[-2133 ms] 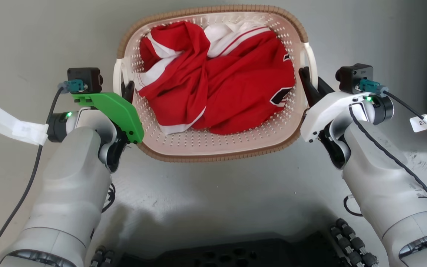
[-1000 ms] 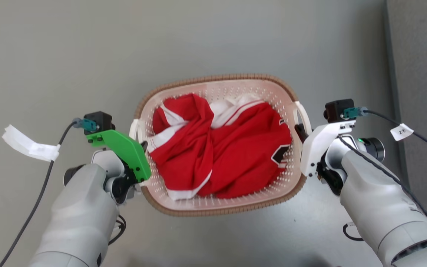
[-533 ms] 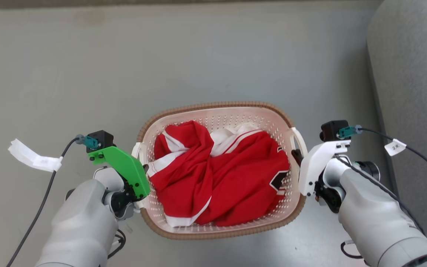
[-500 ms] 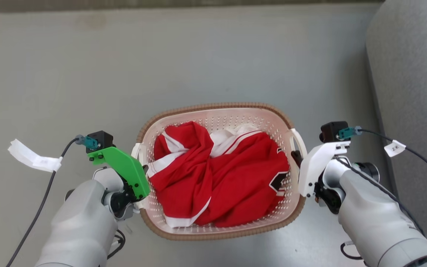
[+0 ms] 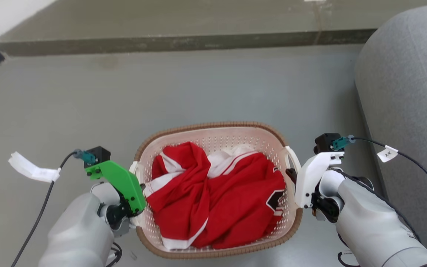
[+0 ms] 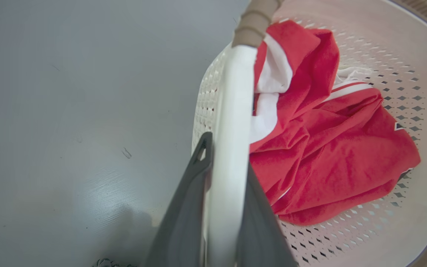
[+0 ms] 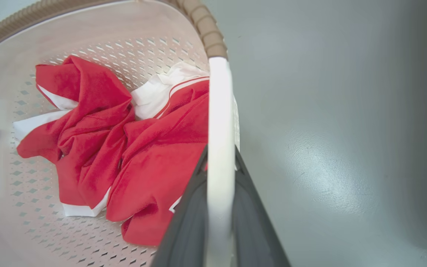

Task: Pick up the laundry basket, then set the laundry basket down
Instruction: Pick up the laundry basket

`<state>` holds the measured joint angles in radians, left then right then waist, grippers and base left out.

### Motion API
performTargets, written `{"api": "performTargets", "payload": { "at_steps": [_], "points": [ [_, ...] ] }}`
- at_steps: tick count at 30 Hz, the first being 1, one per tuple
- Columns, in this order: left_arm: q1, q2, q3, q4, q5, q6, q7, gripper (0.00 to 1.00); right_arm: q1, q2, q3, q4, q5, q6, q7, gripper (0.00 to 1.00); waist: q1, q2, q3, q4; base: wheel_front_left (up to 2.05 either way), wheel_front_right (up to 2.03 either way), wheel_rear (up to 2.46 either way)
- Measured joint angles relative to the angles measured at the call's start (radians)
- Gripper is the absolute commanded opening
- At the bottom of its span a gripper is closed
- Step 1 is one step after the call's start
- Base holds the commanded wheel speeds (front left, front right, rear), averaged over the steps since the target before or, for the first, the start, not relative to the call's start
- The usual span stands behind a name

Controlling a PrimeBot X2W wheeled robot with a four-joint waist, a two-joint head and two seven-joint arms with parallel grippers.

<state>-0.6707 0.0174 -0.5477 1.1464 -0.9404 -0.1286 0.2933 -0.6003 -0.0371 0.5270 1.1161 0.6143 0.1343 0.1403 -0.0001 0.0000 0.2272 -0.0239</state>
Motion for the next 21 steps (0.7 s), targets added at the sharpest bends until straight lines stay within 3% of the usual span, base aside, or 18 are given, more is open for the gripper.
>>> {"api": "performTargets", "payload": {
  "at_steps": [21],
  "points": [
    [0.076,0.002,-0.008,0.021,-0.043,0.0,0.085,0.0,0.051,0.0,0.036,0.021,0.084,0.0,0.146,0.0,0.0,0.0,-0.139,-0.008,0.0,0.0,0.0]
  ]
}}
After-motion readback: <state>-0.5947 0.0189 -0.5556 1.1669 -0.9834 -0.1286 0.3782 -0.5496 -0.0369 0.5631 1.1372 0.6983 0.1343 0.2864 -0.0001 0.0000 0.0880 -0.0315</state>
